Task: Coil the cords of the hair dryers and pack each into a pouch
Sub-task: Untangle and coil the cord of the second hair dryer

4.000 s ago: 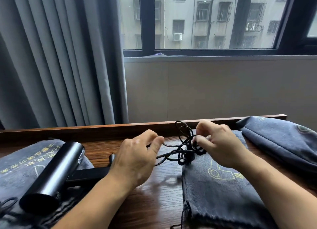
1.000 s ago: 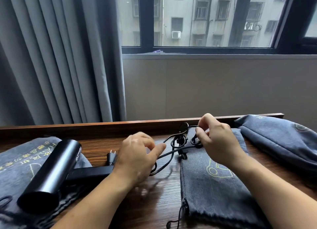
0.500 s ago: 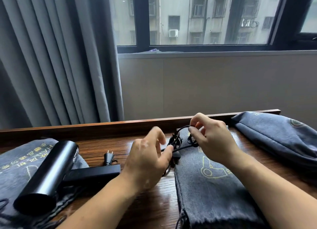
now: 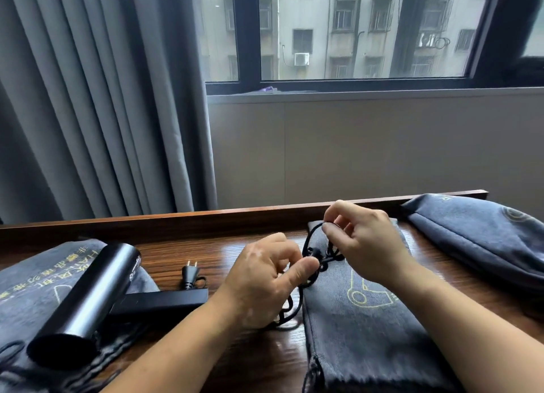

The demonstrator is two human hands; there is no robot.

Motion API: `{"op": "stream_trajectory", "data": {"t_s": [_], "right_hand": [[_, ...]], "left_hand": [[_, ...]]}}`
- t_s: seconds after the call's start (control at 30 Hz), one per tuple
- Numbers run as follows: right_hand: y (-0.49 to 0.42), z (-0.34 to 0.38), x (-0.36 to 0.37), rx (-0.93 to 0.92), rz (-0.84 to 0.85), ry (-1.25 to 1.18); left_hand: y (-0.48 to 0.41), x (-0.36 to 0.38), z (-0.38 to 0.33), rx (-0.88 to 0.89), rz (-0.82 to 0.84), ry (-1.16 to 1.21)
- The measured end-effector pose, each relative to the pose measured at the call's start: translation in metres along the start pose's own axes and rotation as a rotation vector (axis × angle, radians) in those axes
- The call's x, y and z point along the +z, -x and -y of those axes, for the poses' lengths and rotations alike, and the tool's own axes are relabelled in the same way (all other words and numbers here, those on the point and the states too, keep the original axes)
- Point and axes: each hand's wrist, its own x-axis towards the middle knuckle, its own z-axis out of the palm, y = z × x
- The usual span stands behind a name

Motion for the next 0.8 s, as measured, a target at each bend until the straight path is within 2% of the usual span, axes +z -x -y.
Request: {"op": "stream_trajectory", "data": {"t_s": [0.07, 0.13, 0.23, 0.33, 0.4, 0.57, 0.73, 0.8], "right_hand": [[0.0, -0.001, 0.0, -0.004, 0.042, 0.039], [0.0, 0.001, 0.0, -0.015, 0.077, 0.043], [-0.003, 0.0, -0.003, -0.03, 0.096, 0.046], [-0.004, -0.01, -0.008, -0.03, 0.146, 0.119], [-0.002, -0.016, -0.007, -0.009, 0.177, 0.17], [-0.004, -0.028, 0.0, 0.13, 0.143, 0.164], [-0.004, -0.03, -0.008, 0.215, 0.301, 0.085], [-0.004, -0.02, -0.017, 0.1, 0.283, -0.056]], "left_hand": [[0.002, 0.001, -0.004, 0.064, 0.039, 0.114], [0.003, 0.003, -0.005, 0.045, 0.022, 0.238], [0.006, 0.001, -0.004, 0.021, -0.111, 0.315], [0.003, -0.009, -0.01, -0.024, -0.273, 0.591], [0.001, -0.018, -0.013, -0.047, -0.327, 0.673], [0.006, -0.023, -0.006, -0.068, -0.328, 0.578], [0.006, -0.026, -0.012, -0.12, -0.318, 0.922], [0.007, -0.025, -0.015, -0.109, -0.259, 1.019]]}}
